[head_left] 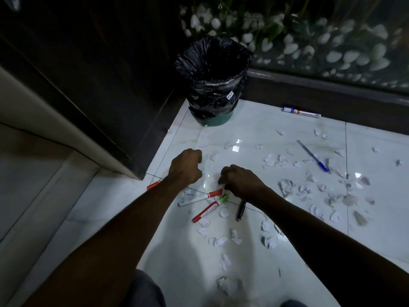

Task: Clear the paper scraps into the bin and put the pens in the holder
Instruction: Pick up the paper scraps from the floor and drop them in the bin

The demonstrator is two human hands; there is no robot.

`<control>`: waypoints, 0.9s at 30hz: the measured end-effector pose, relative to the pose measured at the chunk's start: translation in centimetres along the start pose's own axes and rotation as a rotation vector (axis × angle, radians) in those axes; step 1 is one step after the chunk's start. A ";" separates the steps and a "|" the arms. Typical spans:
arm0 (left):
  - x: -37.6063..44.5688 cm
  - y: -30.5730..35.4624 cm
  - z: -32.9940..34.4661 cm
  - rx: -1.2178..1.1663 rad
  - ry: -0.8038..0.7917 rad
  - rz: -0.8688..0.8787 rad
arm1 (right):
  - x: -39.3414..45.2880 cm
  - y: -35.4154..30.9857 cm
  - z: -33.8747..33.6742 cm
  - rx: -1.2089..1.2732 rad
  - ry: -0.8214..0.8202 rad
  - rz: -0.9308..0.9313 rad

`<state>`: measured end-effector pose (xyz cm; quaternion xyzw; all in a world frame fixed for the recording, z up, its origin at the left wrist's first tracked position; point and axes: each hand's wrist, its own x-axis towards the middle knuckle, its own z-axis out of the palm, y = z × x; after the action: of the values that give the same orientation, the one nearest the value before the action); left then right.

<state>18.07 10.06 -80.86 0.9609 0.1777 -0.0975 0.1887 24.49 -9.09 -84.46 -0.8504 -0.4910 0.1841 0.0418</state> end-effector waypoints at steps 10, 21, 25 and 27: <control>0.9 -0.1 -1.1 -0.176 0.025 -0.081 | 2.9 0.3 -4.6 0.692 0.380 0.216; 7.7 2.4 -13.3 -0.253 0.259 -0.120 | 13.1 1.4 -22.9 0.834 0.940 0.249; 8.2 1.9 -13.5 -0.262 0.278 -0.134 | 14.8 3.5 -24.3 0.655 0.752 0.409; 8.5 1.7 -13.5 -0.280 0.262 -0.116 | 14.4 3.8 -23.8 0.586 0.632 0.396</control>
<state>28.12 16.53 -70.16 0.9179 0.2676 0.0432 0.2899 42.53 3.86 -67.20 -0.8944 -0.2100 0.0514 0.3916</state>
